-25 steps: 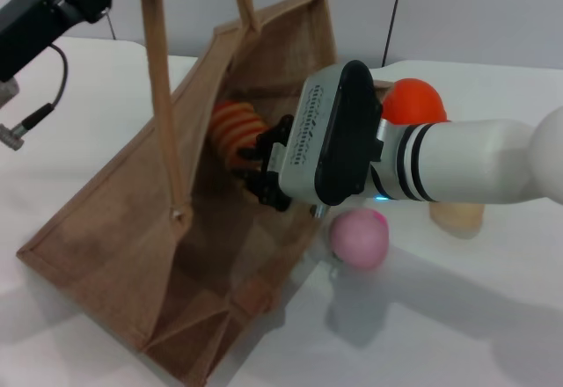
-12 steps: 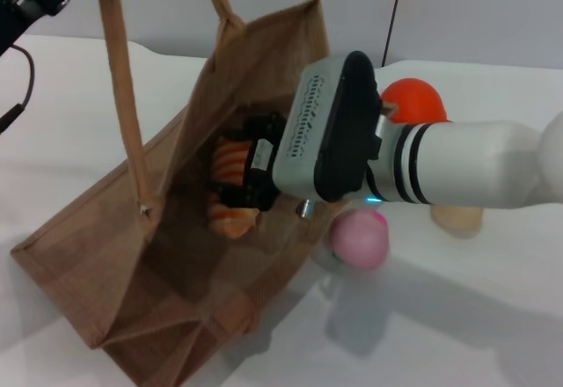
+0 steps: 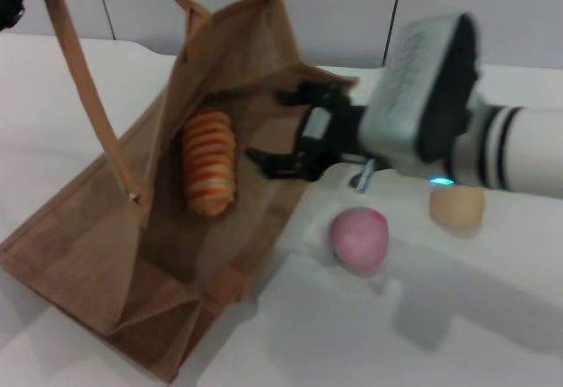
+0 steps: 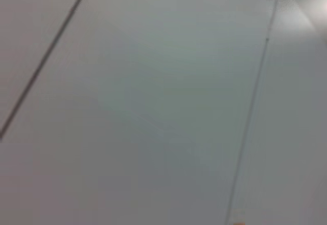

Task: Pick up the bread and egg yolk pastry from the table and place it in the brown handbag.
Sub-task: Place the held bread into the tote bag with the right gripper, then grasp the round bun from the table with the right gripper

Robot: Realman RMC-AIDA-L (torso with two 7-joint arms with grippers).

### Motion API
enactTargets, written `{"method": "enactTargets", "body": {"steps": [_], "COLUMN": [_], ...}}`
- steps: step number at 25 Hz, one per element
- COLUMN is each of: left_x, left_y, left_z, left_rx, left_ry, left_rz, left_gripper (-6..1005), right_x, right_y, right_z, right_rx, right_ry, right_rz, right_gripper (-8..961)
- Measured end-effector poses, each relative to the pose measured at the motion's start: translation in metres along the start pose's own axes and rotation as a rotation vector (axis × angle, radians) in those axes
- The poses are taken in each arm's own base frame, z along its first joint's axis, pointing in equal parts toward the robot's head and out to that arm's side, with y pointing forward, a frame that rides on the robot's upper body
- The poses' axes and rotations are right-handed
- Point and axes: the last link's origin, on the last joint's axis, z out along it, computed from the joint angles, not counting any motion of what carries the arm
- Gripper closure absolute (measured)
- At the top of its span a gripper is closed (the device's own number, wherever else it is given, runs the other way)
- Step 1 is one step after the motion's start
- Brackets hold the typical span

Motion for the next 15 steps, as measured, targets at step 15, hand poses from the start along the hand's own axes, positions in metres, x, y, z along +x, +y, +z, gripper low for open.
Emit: {"method": "enactTargets", "body": {"steps": [15], "left_x": [-0.007], "left_y": [-0.009], "left_z": [-0.009], "left_rx": [0.090], "left_ry": [-0.004], "left_rz": [0.015], "left_gripper": [884], "right_x": [0.068], "right_y": [-0.062], "right_z": [-0.087], "right_rx": [0.061], "right_ry": [0.128], "right_rz": [0.256], "right_gripper": [111]}}
